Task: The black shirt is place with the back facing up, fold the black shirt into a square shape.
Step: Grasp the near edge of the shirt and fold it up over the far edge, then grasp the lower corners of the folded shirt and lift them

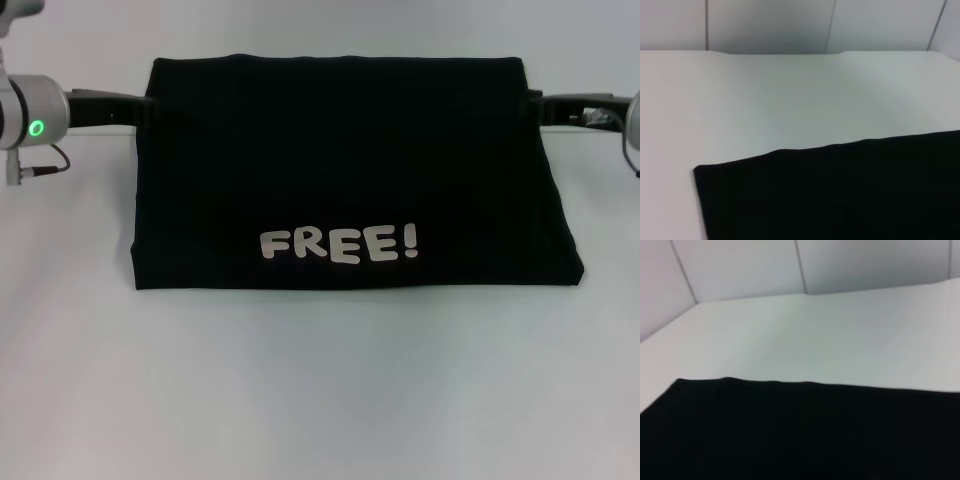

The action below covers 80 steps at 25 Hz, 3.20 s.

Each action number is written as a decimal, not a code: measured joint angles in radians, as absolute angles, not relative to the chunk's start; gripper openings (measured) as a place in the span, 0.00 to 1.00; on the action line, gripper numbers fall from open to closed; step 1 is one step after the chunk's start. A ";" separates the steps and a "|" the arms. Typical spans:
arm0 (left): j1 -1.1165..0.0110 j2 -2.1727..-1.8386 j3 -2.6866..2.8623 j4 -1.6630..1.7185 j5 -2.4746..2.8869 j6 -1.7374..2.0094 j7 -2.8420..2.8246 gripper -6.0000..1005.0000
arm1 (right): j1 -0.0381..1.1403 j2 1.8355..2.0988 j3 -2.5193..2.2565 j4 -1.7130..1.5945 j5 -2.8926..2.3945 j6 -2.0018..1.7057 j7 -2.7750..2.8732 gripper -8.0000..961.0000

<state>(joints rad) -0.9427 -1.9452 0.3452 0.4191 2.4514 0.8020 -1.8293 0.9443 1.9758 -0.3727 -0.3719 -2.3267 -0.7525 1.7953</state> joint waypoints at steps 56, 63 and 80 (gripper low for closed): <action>-0.625 -2.087 0.484 0.639 2.384 1.094 -1.860 0.94 | 0.679 2.063 -0.442 -0.555 -2.088 -1.316 1.658 0.87; -0.624 -2.075 0.493 0.651 2.380 1.165 -1.864 0.91 | 0.677 2.059 -0.440 -0.555 -2.086 -1.315 1.657 0.87; -0.626 -2.061 0.528 0.632 2.385 1.105 -1.871 0.52 | 0.674 2.058 -0.438 -0.557 -2.084 -1.315 1.658 0.87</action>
<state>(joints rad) -0.6258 -2.0611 0.5277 0.6319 2.3853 1.1046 -1.8714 0.6742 2.0583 -0.4384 -0.5569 -2.0844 -1.3149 1.6575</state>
